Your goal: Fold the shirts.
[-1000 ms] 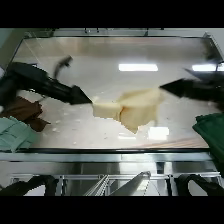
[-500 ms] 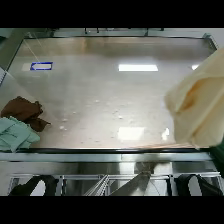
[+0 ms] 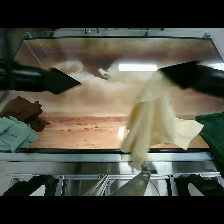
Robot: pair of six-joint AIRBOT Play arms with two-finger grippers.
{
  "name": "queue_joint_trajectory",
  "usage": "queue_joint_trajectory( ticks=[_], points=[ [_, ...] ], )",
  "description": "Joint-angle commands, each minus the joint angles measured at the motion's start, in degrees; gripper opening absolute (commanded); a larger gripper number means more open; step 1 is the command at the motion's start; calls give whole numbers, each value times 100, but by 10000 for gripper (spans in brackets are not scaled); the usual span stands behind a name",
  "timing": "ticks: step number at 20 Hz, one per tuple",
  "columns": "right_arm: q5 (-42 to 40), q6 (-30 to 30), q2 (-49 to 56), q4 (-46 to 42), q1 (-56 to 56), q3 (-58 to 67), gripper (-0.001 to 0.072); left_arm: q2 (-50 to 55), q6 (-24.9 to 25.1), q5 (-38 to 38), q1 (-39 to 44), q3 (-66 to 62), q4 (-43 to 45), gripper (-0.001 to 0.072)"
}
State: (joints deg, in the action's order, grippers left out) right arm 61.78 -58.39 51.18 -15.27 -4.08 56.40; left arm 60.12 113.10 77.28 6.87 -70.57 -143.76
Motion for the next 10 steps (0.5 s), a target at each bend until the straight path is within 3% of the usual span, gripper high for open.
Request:
queue_joint_trajectory(
  ticks=[1,2,3,4,5,6,10],
  points=[
    [-859,402,1888,-249,-1613,9,19,997,162,-356,501,688,15,31],
    [-761,426,2465,-256,-1720,166,74,1252,173,-387,490,756,22,31],
    [-568,420,2911,-254,-1722,291,258,1486,219,-376,424,815,22,33],
    [-280,422,3270,-275,-1628,380,341,1703,219,-321,341,831,24,37],
    [33,426,3467,-278,-1447,402,339,1875,219,-306,243,826,15,174],
    [372,424,3547,-334,-1165,400,339,2017,219,-306,133,826,15,359],
    [1517,87,3204,-1043,415,372,333,2461,214,-70,-289,828,0,715]
  ],
)
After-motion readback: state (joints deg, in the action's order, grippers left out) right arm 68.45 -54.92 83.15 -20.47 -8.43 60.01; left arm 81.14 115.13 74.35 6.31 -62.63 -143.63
